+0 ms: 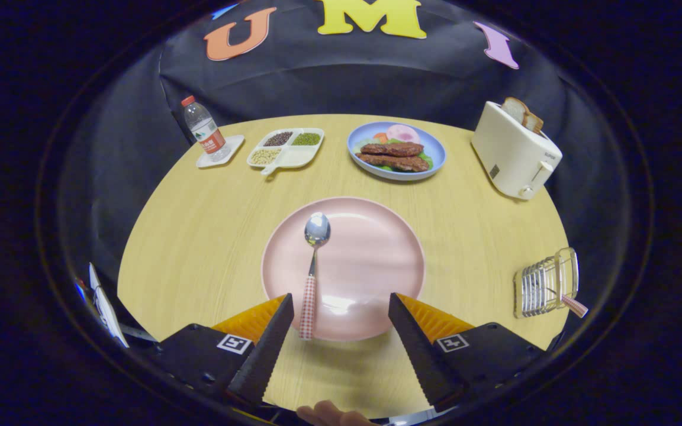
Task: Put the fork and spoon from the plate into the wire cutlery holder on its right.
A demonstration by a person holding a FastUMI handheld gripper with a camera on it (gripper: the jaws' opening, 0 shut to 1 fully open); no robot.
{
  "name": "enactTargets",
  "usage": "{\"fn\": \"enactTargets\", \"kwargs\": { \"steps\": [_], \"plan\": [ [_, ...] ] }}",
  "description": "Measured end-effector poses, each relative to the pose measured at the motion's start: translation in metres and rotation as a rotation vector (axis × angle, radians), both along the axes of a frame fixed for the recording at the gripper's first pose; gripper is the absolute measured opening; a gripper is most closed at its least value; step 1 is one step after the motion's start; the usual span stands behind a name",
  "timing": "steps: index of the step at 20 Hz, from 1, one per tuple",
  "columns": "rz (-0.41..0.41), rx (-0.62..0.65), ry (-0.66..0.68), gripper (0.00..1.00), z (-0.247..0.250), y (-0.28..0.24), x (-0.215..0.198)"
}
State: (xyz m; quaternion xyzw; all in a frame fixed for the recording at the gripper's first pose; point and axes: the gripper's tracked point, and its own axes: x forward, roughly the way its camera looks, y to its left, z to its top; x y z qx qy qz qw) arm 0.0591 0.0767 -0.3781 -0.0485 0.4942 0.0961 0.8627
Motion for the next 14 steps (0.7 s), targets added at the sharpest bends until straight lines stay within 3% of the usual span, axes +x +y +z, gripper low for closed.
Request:
{"fn": "enactTargets", "kwargs": {
  "steps": [4,8,11,13,14],
  "plan": [
    [0.012,0.011,0.0,0.94,-0.027,0.026,0.008],
    [-0.016,0.011,0.015,0.8,-0.045,0.035,0.011],
    [-0.049,-0.007,0.012,0.68,-0.049,0.035,0.018],
    [-0.053,-0.012,0.027,0.45,-0.053,0.038,0.018],
    [-0.059,-0.023,0.029,0.45,-0.056,0.038,0.019]
  ]
}}
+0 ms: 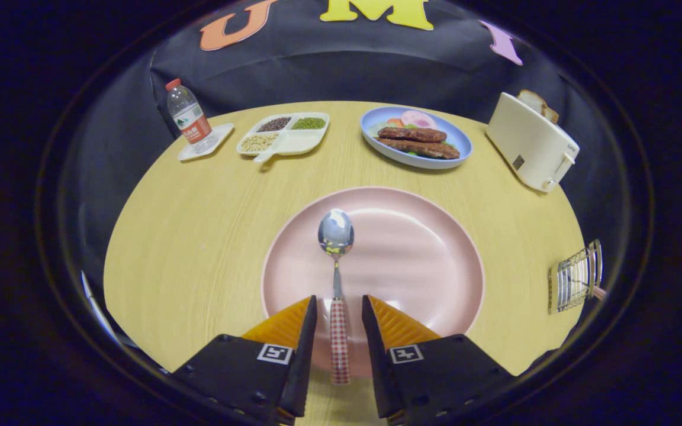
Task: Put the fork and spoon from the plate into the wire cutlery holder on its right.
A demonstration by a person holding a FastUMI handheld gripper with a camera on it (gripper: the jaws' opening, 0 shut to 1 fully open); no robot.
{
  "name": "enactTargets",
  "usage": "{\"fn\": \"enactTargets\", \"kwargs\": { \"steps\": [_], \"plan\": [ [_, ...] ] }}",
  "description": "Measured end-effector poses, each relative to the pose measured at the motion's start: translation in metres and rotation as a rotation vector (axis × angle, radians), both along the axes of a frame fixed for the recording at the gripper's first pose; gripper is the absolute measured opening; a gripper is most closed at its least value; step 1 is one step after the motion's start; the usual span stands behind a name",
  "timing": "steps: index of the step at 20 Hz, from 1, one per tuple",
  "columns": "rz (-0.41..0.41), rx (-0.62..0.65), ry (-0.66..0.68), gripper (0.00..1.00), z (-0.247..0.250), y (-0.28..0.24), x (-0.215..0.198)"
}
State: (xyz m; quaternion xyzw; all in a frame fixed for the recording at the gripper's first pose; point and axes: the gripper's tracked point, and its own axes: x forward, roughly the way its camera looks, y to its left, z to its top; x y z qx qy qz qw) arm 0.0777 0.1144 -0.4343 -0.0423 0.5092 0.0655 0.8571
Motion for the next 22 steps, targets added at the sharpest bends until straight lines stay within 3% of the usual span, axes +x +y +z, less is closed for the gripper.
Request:
{"fn": "enactTargets", "kwargs": {
  "steps": [1,3,6,8,16,22],
  "plan": [
    [0.001,0.005,0.013,0.39,-0.002,0.001,-0.002],
    [-0.002,-0.002,0.013,0.38,-0.005,0.002,-0.001],
    [-0.01,-0.019,0.021,0.13,-0.007,0.001,-0.003],
    [-0.003,-0.014,0.031,0.06,-0.003,0.002,-0.005],
    [0.11,0.046,-0.012,0.06,0.044,0.0,-0.026],
    [0.119,0.029,-0.052,0.06,0.105,-0.055,-0.04]
  ]
}}
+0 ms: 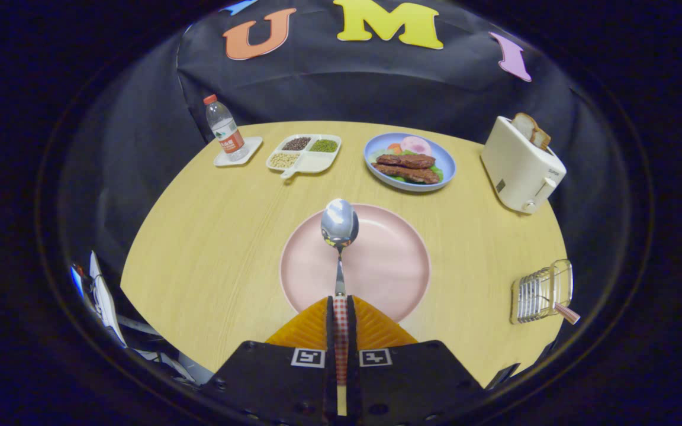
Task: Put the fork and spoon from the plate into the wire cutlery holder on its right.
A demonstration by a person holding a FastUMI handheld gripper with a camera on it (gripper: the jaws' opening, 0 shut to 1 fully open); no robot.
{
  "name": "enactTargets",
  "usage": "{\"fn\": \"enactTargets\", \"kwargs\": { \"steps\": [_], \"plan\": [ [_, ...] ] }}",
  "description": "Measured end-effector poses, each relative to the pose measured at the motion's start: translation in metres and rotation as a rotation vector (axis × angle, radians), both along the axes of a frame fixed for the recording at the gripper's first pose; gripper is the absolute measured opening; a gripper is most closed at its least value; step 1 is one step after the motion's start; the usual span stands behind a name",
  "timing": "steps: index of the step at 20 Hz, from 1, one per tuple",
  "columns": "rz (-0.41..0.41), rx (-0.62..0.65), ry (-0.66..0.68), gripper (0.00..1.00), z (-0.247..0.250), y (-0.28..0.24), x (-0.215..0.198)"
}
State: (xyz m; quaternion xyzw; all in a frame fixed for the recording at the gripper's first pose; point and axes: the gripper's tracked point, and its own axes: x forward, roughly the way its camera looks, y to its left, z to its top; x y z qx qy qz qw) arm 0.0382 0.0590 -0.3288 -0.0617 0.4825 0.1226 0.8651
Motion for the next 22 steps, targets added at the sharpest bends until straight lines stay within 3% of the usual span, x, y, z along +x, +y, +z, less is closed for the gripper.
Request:
{"fn": "enactTargets", "kwargs": {
  "steps": [11,22],
  "plan": [
    [-0.142,-0.035,-0.006,0.06,0.043,-0.159,-0.009],
    [-0.213,-0.061,0.05,0.07,0.073,-0.28,-0.006]
  ]
}}
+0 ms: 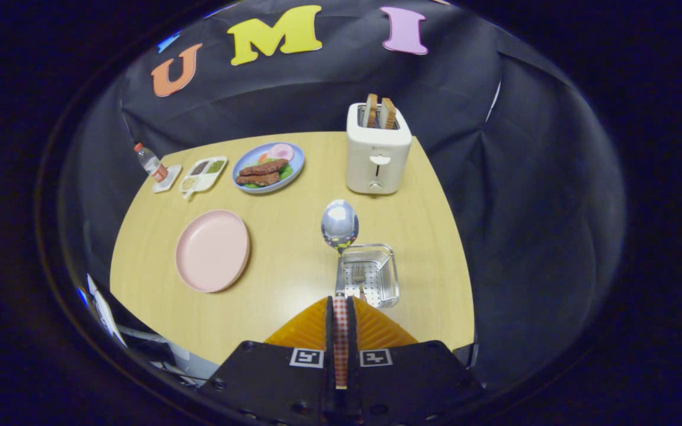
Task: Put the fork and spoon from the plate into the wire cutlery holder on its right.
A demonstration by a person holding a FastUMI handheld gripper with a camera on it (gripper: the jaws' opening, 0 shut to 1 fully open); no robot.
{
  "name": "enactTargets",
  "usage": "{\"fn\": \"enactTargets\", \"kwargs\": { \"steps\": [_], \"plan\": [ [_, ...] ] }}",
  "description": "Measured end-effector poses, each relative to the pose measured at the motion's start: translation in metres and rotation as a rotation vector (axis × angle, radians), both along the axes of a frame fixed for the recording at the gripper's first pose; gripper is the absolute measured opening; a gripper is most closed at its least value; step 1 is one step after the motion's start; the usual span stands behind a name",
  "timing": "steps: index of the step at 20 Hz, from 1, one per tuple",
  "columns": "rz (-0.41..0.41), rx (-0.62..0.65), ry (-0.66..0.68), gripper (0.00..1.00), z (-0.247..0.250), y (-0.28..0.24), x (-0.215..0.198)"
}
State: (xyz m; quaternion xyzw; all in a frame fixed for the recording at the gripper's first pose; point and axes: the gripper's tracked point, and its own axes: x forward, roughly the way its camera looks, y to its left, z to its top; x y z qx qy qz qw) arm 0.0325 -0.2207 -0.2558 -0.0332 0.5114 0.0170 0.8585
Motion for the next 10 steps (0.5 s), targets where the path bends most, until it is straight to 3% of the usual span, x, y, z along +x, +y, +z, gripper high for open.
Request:
{"fn": "enactTargets", "kwargs": {
  "steps": [10],
  "plan": [
    [0.063,-0.024,0.232,0.07,-0.017,-0.039,-0.011]
  ]
}}
